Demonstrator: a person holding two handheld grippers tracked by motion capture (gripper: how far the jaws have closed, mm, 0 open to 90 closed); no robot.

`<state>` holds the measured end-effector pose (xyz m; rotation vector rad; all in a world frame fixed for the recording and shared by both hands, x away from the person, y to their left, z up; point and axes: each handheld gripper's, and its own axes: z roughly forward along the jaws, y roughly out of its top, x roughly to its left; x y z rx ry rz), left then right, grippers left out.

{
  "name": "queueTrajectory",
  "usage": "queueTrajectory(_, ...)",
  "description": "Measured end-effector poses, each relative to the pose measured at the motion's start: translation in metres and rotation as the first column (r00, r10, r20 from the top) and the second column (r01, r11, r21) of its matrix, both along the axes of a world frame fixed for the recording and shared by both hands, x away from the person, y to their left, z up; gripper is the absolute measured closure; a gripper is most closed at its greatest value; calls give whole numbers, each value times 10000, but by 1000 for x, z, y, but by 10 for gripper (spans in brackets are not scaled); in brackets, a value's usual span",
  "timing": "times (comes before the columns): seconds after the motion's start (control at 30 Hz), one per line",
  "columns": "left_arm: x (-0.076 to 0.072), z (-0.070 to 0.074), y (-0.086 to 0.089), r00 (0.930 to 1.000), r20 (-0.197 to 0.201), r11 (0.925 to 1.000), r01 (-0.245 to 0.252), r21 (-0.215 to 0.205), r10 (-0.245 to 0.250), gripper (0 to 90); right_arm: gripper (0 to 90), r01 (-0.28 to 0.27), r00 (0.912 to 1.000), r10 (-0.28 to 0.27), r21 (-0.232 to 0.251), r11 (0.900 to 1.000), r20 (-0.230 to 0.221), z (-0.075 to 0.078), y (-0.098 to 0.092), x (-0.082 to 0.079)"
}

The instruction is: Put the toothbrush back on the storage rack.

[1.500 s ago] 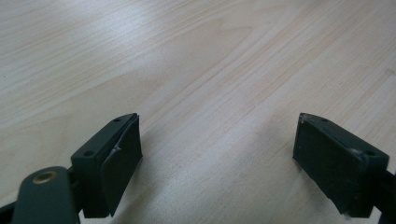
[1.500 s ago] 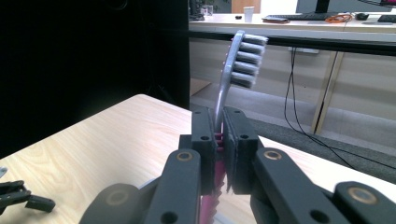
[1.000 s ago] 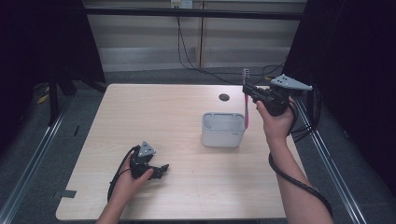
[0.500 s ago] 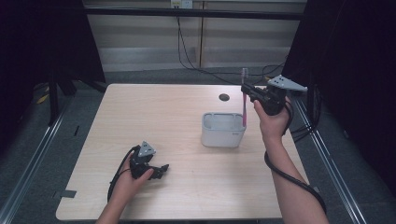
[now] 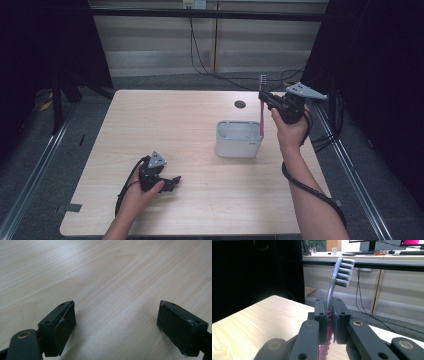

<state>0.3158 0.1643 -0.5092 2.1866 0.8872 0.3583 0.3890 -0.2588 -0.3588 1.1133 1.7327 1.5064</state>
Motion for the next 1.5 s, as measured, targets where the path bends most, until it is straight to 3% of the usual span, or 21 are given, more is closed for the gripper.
queueTrajectory(0.7, 0, 0, 0, 10000, 21, 10000, -25, -3, 25, 150, 834, -14, 10000, 14, 65, 10000, 17, -15, 2, 2)
queueTrajectory(1.5, -1, 0, 0, 10000, -7, 10000, -20, -43, 20, 150, 831, -101, 9998, 102, 44, 9999, -181, -36, -2, -16)
